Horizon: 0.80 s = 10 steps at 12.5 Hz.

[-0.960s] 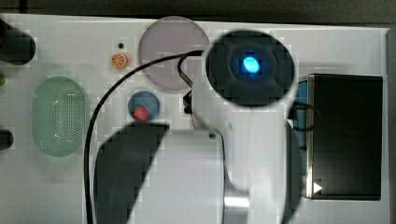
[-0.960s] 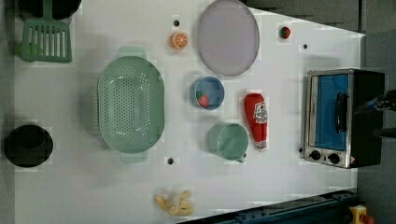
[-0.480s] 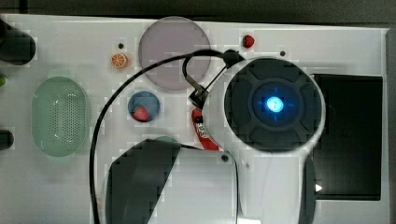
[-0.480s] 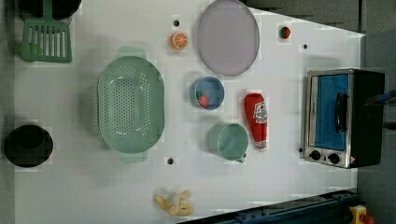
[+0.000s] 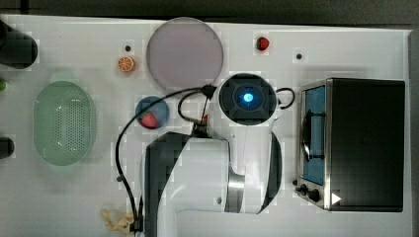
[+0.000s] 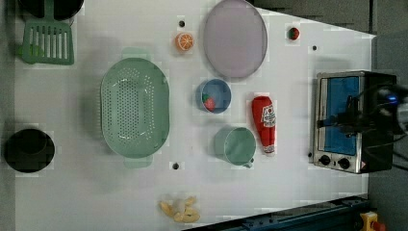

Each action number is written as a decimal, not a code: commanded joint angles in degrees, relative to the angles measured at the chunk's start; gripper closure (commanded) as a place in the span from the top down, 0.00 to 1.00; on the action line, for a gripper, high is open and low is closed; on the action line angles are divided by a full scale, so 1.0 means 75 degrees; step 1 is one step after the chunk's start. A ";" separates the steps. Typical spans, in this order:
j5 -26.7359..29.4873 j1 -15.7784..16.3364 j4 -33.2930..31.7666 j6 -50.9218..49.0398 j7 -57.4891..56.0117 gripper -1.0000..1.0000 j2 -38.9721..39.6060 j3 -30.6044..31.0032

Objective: Pick ketchup from table and place on plate.

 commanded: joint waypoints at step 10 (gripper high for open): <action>-0.0075 -0.0030 -0.1566 0.3999 -0.2568 1.00 0.1772 -0.0109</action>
